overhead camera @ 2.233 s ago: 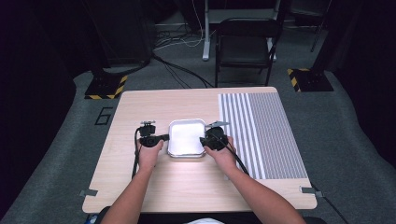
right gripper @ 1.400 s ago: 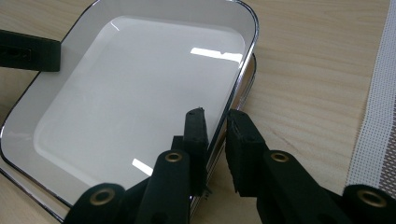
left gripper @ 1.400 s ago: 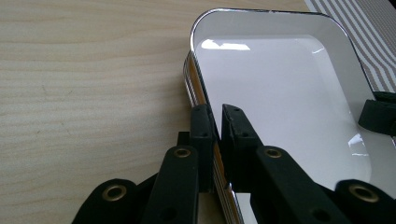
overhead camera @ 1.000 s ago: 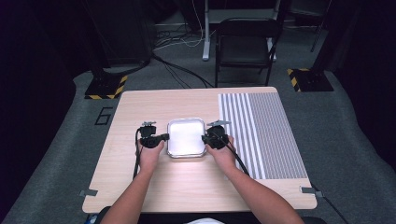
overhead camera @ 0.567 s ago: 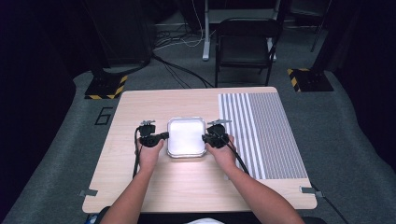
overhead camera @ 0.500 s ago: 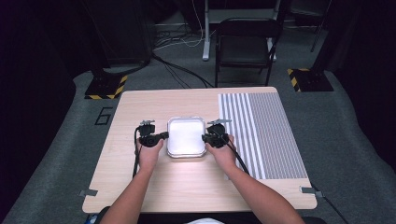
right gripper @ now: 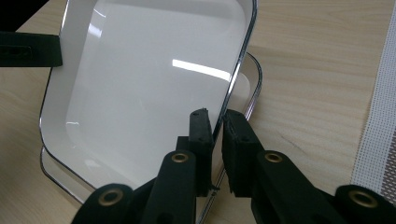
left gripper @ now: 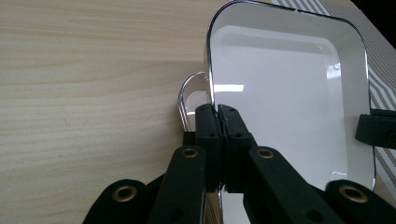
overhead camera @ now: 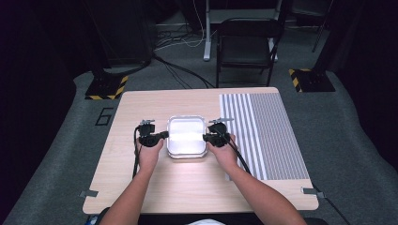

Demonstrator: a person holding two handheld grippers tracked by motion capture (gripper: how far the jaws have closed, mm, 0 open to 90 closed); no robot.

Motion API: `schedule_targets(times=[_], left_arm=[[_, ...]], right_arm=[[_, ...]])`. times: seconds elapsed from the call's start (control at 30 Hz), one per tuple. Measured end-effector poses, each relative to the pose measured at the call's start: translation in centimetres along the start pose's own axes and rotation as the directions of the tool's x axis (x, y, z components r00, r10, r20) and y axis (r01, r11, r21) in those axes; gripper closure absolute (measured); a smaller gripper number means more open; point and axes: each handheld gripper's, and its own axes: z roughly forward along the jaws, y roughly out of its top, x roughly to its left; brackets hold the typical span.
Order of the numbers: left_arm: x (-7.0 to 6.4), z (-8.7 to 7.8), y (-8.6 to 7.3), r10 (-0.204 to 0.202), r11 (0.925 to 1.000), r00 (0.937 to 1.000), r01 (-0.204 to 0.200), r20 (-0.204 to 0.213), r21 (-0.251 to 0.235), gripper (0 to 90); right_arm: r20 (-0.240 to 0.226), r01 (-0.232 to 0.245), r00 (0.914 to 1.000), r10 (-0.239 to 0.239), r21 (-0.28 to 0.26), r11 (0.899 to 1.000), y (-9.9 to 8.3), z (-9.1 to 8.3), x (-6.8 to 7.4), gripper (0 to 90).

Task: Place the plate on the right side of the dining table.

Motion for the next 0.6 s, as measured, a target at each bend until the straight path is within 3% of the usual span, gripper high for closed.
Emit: schedule_targets(times=[0.5,0.6], left_arm=[[0.2,-0.34,0.13,-0.018,0.9997,0.9998,0.018,0.003,0.014,88.8],[0.22,-0.24,0.05,-0.005,1.0,1.0,0.005,0.008,0.004,88.7]], right_arm=[[-0.008,0.003,1.0,-0.003,0.006,1.0,0.63,-0.44,0.51,84.7],[-0.004,0.007,1.0,-0.007,-0.002,1.0,0.48,-0.15,0.29,84.8]])
